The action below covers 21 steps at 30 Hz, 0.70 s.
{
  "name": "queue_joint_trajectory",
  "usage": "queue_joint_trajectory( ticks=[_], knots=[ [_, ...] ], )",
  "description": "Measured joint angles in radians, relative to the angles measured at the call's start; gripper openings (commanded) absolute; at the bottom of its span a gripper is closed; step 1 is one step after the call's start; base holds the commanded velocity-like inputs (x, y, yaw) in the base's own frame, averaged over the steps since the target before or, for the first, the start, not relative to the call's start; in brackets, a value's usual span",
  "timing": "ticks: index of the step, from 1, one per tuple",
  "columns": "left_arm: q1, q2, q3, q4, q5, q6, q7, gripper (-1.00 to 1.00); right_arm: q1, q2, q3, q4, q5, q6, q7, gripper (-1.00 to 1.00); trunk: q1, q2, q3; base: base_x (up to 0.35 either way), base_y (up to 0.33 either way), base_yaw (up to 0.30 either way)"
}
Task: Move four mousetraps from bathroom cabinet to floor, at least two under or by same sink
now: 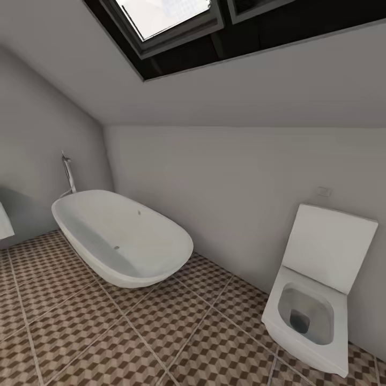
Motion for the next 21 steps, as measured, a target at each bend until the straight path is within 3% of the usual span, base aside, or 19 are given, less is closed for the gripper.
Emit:
queue_joint_trajectory(
  ticks=[21],
  knots=[
    [-0.001,0.002,0.007,-0.026,0.003,-0.012,-0.001,1.0,-0.001,0.0,0.007,0.001,0.005,-0.001,-0.001,1.0,0.0,0.0,0.0,0.0,0.0,0.0]
  ],
)
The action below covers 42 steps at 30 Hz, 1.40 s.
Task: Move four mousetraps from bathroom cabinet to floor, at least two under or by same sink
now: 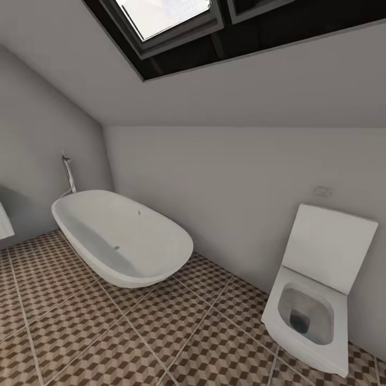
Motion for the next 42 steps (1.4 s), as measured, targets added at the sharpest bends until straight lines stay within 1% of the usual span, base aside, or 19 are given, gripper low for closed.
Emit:
queue_joint_trajectory(
  ticks=[21,29,34,42],
  knots=[
    [0.0,-0.001,0.001,-0.001,0.0,0.0,0.0,1.0,0.0,0.006,0.001,0.0,0.0,0.0,0.0,1.0,0.0,0.0,0.0,0.0,0.0,0.0],
    [0.0,-0.001,0.001,-0.001,0.0,0.0,0.0,1.0,0.0,0.003,0.001,0.0,0.0,0.0,0.0,1.0,0.0,0.0,0.0,0.0,0.0,-0.009],
    [0.0,-0.001,0.001,-0.001,0.0,0.0,0.0,1.0,0.0,0.002,0.001,0.0,0.001,-0.002,0.0,1.0,0.0,0.0,0.0,0.0,0.0,-0.127],
    [0.0,0.0,0.001,-0.001,0.001,0.0,0.0,1.0,0.0,0.002,0.002,0.0,0.001,-0.013,0.0,1.0,0.0,0.0,0.0,0.0,0.0,-0.21]
  ],
)
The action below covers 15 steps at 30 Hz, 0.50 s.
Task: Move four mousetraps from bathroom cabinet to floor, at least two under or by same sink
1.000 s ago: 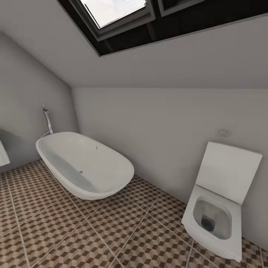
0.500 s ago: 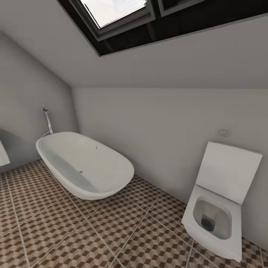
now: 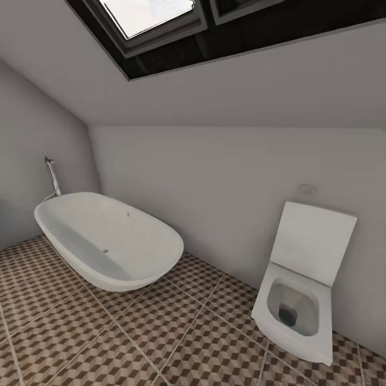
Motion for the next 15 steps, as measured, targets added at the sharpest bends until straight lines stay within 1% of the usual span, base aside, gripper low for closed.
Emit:
queue_joint_trajectory(
  ticks=[15],
  knots=[
    [0.0,0.0,0.0,0.0,0.0,0.0,0.0,1.0,0.0,0.003,0.0,0.0,0.0,-0.002,0.0,1.0,0.0,0.0,0.0,0.0,0.0,-0.243]
  ],
)
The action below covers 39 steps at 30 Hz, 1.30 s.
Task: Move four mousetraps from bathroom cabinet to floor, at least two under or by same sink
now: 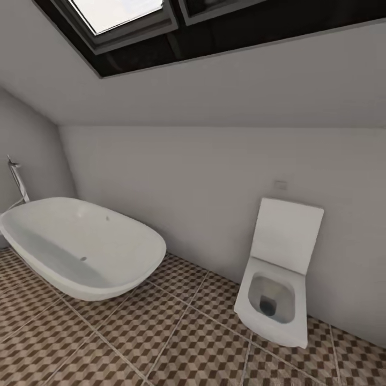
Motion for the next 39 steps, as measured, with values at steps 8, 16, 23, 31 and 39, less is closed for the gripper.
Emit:
queue_joint_trajectory(
  ticks=[8,16,23,31,39],
  knots=[
    [0.0,0.0,0.0,0.0,0.0,0.0,0.0,1.0,0.0,0.0,0.0,0.0,0.0,0.0,0.0,1.0,0.0,0.0,0.0,0.0,0.0,-0.248],
    [0.0,0.0,0.0,0.0,0.0,0.0,0.0,1.0,0.0,0.0,0.0,0.0,-0.001,-0.001,0.0,1.0,0.0,0.0,0.0,0.0,0.0,-0.249],
    [0.0,0.0,-0.002,0.0,-0.001,0.0,0.0,1.0,0.0,-0.002,-0.001,0.0,-0.005,-0.001,0.0,1.0,0.0,0.0,0.0,0.0,0.0,-0.176],
    [0.0,0.001,-0.004,0.0,-0.002,0.0,0.0,1.0,0.0,-0.006,-0.002,0.0,-0.007,-0.002,0.0,1.0,0.0,0.0,0.0,0.0,0.0,-0.048],
    [0.0,0.0,-0.003,0.0,-0.001,0.0,0.0,1.0,0.0,-0.007,-0.004,0.0,-0.01,-0.002,0.0,1.0,0.0,0.0,0.0,0.0,0.0,-0.01]
  ],
)
